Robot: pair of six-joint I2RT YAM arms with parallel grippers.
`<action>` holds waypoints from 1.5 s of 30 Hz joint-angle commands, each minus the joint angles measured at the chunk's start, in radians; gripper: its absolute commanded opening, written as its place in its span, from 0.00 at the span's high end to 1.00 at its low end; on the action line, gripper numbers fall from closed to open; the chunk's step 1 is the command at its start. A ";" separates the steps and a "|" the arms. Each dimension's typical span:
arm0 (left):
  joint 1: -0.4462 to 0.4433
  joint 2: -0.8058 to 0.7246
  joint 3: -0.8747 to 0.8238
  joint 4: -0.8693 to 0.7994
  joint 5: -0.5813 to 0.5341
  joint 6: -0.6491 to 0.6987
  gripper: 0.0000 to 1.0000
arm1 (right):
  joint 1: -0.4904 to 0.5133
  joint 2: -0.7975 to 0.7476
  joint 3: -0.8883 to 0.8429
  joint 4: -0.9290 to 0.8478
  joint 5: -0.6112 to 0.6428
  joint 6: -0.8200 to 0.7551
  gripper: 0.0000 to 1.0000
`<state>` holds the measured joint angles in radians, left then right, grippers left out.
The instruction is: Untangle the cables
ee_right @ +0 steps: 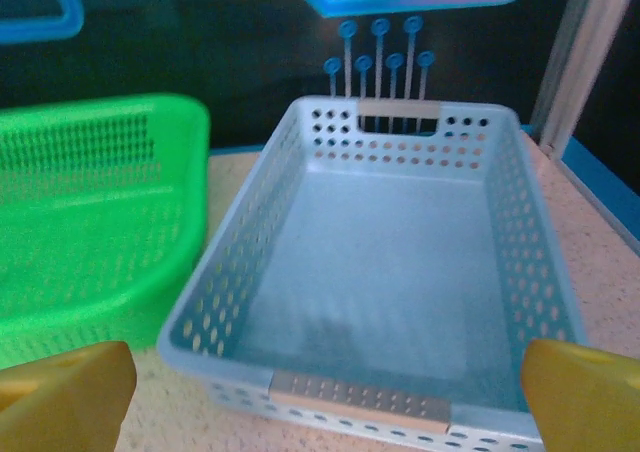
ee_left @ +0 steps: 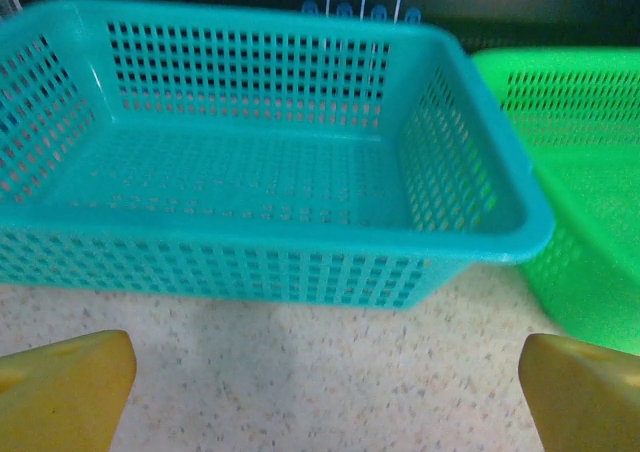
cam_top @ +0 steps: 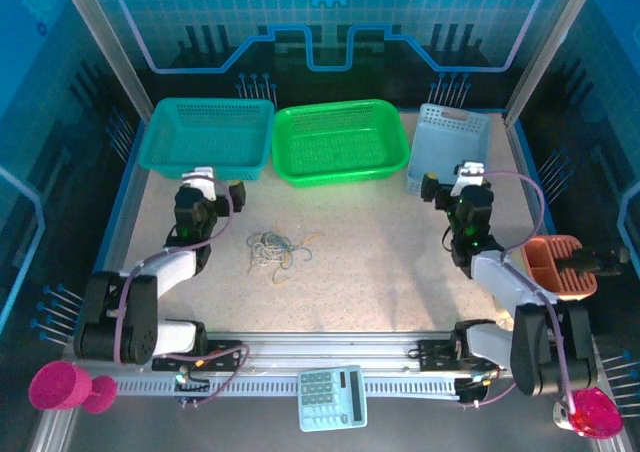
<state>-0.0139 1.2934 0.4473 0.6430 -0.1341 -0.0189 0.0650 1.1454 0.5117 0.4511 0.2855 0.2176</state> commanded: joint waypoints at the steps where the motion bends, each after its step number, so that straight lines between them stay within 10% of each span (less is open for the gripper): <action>1: -0.001 -0.101 0.092 -0.212 -0.019 -0.065 0.01 | -0.037 -0.046 0.112 -0.345 0.009 0.249 0.00; 8: -0.022 -0.262 0.283 -0.673 0.022 -0.300 0.01 | -0.006 -0.121 0.198 -0.441 -0.308 0.248 0.01; 17: -0.213 -0.364 0.320 -0.971 0.077 -0.483 0.01 | 0.298 -0.103 0.284 -0.695 -0.325 0.244 0.17; 29: -0.350 -0.410 0.131 -0.952 0.041 -0.704 0.01 | 0.717 0.343 0.320 -0.554 -0.313 0.381 0.40; 45: -0.357 -0.403 0.172 -0.977 0.026 -0.687 0.01 | 0.775 0.554 0.516 -0.551 -0.288 0.403 0.48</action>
<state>-0.3641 0.8963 0.5884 -0.3141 -0.0929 -0.7059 0.8371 1.6756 0.9981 -0.0917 -0.0250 0.6037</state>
